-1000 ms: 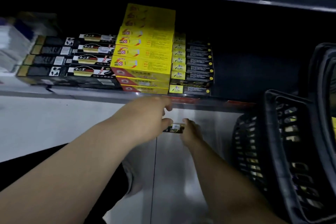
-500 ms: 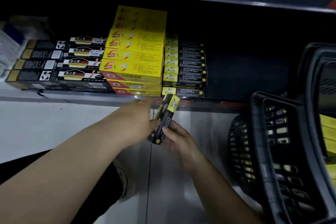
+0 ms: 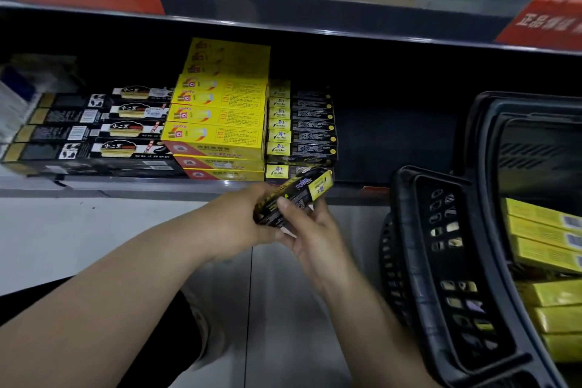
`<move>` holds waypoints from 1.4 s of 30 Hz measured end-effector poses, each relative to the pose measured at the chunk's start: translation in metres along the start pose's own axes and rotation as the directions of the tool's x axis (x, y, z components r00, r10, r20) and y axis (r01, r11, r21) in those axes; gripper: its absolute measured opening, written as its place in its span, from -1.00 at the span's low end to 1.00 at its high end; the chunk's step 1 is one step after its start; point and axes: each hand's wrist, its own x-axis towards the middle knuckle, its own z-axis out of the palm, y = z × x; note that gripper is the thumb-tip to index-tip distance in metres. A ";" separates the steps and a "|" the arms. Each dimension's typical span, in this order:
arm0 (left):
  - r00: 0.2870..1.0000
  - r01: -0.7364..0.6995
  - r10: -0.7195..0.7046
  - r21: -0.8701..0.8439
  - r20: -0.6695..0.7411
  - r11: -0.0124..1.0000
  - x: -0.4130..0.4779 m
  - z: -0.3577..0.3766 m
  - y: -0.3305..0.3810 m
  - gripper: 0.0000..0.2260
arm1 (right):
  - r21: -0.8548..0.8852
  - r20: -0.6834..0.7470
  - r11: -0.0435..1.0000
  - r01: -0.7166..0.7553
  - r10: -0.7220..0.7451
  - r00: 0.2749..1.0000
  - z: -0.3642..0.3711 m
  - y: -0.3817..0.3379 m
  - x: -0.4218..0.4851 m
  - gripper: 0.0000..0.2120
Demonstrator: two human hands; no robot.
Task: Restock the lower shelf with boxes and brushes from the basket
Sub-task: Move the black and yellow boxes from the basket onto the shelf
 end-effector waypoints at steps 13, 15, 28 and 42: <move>0.993 0.115 -0.107 0.173 -0.052 0.978 0.000 -0.004 0.003 -0.44 | -0.982 0.152 -0.173 0.076 -0.482 0.863 -0.029 -0.030 0.079 -0.61; 0.994 0.106 -0.099 0.183 -0.044 0.977 0.000 -0.003 0.004 -0.45 | -0.977 0.183 -0.185 0.110 -0.447 0.876 -0.031 -0.025 0.087 -0.61; 0.997 0.077 -0.074 0.227 -0.025 0.971 0.000 -0.001 0.004 -0.46 | -0.905 0.359 -0.404 0.135 -0.556 0.749 -0.051 0.000 0.088 -0.40; 0.997 0.071 -0.065 0.265 -0.031 0.962 0.001 0.002 0.007 -0.48 | -0.932 0.354 -0.279 0.232 -0.560 0.749 -0.048 0.003 0.104 -0.48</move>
